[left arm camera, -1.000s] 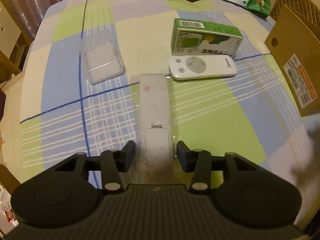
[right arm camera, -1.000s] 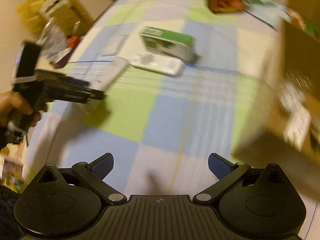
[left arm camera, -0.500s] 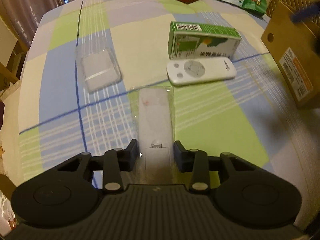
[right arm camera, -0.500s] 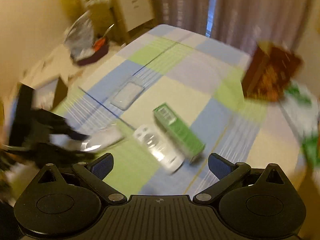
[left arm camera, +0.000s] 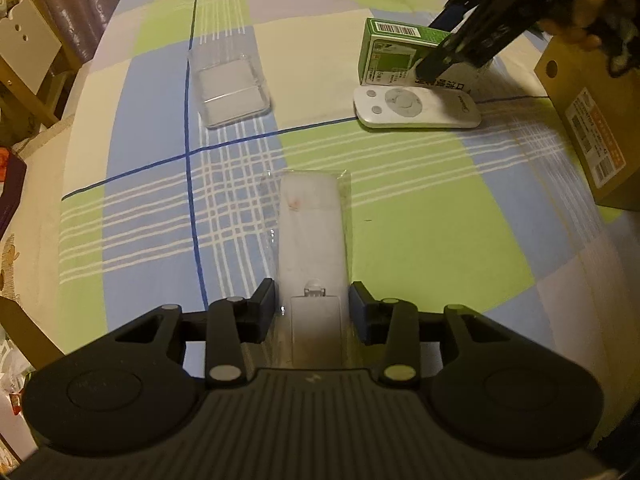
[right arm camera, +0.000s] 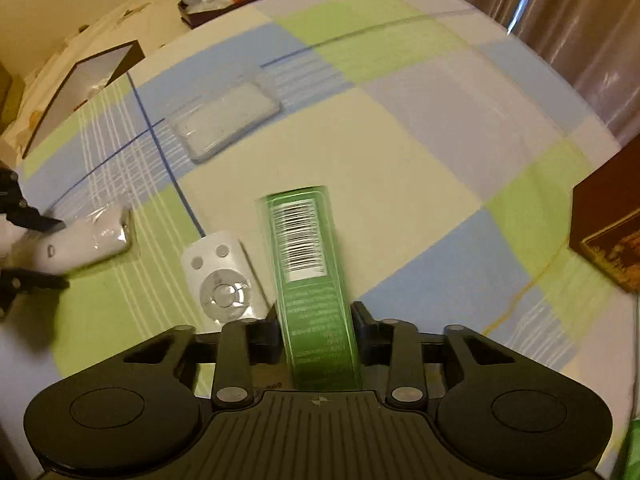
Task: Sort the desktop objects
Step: 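Grasp the wrapped white item with the left gripper while the right grasps the green medicine box, then carry the wrapped white item and green medicine box over the cardboard box with both grippers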
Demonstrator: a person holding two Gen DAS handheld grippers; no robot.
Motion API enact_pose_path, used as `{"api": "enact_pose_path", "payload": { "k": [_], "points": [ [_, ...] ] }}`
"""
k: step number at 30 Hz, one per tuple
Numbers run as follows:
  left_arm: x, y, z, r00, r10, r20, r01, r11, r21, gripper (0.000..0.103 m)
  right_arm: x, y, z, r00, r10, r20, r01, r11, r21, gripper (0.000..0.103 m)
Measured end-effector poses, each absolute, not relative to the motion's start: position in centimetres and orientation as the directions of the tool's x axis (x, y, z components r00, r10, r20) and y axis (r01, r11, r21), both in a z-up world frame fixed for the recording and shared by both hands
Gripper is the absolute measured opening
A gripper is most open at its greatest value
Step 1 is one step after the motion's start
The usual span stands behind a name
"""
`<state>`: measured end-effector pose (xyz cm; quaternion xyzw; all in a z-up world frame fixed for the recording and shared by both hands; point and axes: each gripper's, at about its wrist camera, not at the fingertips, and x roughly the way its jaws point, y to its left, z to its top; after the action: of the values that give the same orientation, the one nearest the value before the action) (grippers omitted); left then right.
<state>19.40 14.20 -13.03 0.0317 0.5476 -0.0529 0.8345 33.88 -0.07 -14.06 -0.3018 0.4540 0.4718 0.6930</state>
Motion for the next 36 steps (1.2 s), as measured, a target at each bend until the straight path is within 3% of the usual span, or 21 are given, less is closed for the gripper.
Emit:
{"api": "enact_pose_path", "payload": {
  "k": [4, 10, 21, 24, 36],
  "points": [
    [19.4, 13.9, -13.1, 0.403, -0.042, -0.914, 0.111, 0.994, 0.004, 0.038, 33.5, -1.5, -12.6, 0.158, 0.417, -0.895, -0.896, 0.442, 0.048, 0.030],
    [19.7, 13.7, -13.0, 0.396, -0.039, -0.917, 0.093, 0.996, -0.003, 0.033, 31.8, -4.1, -10.9, 0.178, 0.460, -0.870, -0.840, 0.531, 0.109, 0.030],
    [17.8, 14.5, -10.5, 0.392, -0.203, -0.897, 0.005, 0.976, -0.219, 0.033, 22.3, -12.1, -10.9, 0.161, 0.477, -0.864, -0.738, 0.639, 0.215, 0.029],
    [17.1, 13.2, -10.6, 0.385, -0.177, -0.906, 0.029, 0.983, -0.179, 0.033, 19.7, -14.2, -11.1, 0.157, 0.476, -0.865, -0.710, 0.664, 0.236, 0.030],
    [13.9, 8.6, -12.9, 0.368, -0.038, -0.929, 0.123, 0.992, 0.008, 0.034, 14.9, -14.1, -16.7, 0.173, 0.344, -0.923, -0.761, 0.641, 0.097, 0.030]
  ]
}}
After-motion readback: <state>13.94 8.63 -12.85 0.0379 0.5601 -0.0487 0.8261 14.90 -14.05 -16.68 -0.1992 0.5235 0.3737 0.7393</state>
